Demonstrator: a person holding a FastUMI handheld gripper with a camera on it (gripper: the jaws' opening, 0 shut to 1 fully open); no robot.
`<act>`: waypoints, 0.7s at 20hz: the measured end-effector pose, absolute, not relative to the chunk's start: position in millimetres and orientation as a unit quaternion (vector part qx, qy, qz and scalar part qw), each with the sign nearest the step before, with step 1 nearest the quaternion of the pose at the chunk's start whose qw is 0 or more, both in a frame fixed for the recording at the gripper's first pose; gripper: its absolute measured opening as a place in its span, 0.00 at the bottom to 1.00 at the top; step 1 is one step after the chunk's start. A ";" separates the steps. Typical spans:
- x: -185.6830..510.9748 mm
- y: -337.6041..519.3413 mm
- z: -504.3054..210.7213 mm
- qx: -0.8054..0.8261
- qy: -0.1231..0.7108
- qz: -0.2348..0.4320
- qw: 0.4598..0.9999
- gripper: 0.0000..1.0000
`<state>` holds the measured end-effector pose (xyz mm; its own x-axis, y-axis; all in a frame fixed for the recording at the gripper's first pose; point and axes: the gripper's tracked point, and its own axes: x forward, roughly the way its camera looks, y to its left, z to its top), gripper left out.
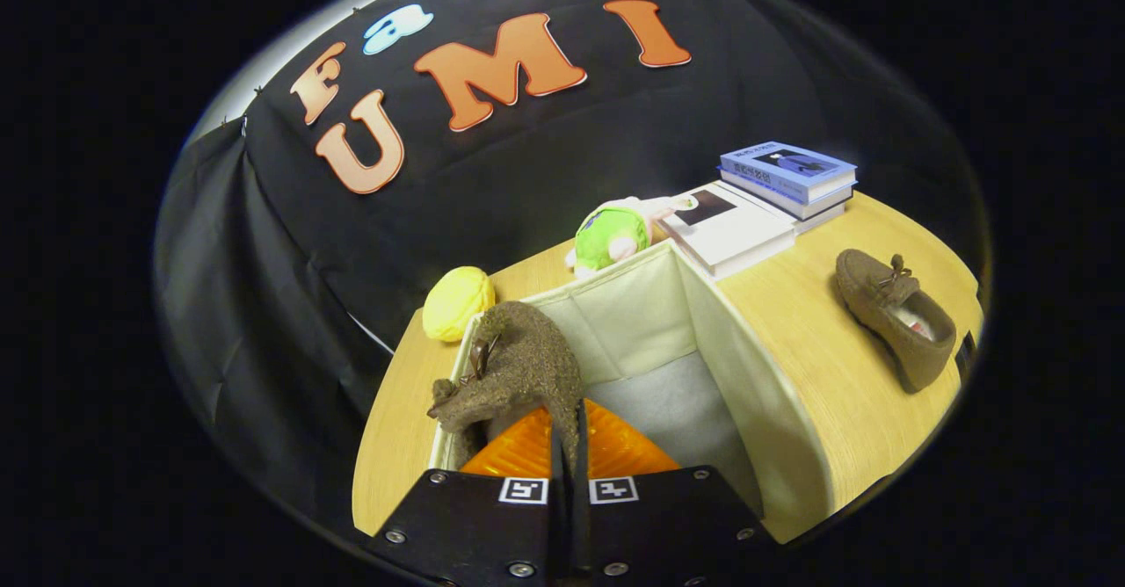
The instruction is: Open the storage box then place both shoes into the box .Put the left shoe in first, then the right shoe, with the right side of both shoes facing outward in a uniform manner.
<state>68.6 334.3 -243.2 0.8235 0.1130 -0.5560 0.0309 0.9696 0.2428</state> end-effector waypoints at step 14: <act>48.1 324.6 -223.6 0.065 0.281 0.045 0.956 0.99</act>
<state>48.1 324.6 -223.6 0.8376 0.1228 -0.5323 -0.0498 0.9875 0.1495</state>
